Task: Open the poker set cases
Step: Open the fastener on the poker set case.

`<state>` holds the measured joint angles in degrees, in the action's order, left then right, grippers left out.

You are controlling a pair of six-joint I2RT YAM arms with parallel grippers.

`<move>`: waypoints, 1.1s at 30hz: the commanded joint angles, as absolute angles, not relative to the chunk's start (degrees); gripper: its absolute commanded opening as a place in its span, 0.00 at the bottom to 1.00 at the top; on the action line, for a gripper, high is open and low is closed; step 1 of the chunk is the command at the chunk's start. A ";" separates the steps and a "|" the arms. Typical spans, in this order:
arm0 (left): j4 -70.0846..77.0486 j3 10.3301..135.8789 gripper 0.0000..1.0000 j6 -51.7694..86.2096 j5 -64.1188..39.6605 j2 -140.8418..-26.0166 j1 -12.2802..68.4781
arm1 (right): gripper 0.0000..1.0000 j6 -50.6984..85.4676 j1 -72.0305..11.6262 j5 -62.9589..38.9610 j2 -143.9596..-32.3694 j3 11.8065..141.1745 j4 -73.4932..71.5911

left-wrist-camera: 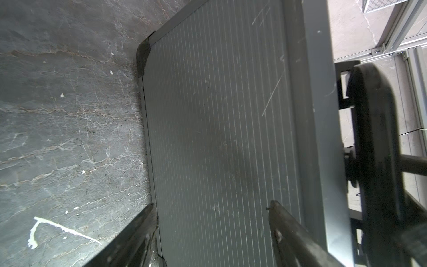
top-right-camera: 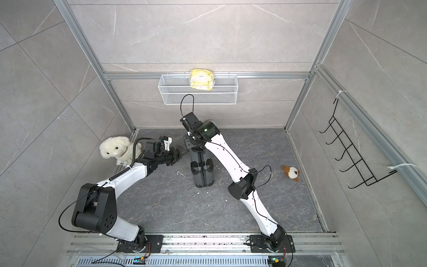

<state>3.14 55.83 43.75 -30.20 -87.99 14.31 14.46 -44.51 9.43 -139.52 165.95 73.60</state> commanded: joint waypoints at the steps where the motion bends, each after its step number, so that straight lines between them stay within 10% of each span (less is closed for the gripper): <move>1: 5.25 58.49 0.77 44.00 -31.31 -88.56 14.63 | 0.43 14.36 -45.00 10.74 -141.80 166.24 75.96; 20: 3.25 59.48 0.76 42.27 -31.23 -89.11 14.68 | 0.20 16.10 -44.75 12.42 -138.67 166.66 73.92; 26: 2.18 60.96 0.76 41.57 -31.33 -90.50 14.68 | 0.62 15.88 -42.78 13.54 -136.68 167.08 76.50; 33: 1.14 62.42 0.76 40.72 -30.65 -91.78 14.60 | 0.83 17.71 -36.73 1.26 -129.28 158.38 72.32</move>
<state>1.61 60.07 42.65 -30.13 -91.37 14.55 16.78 -39.64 5.87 -135.00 161.62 73.21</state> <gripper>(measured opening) 0.764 0.812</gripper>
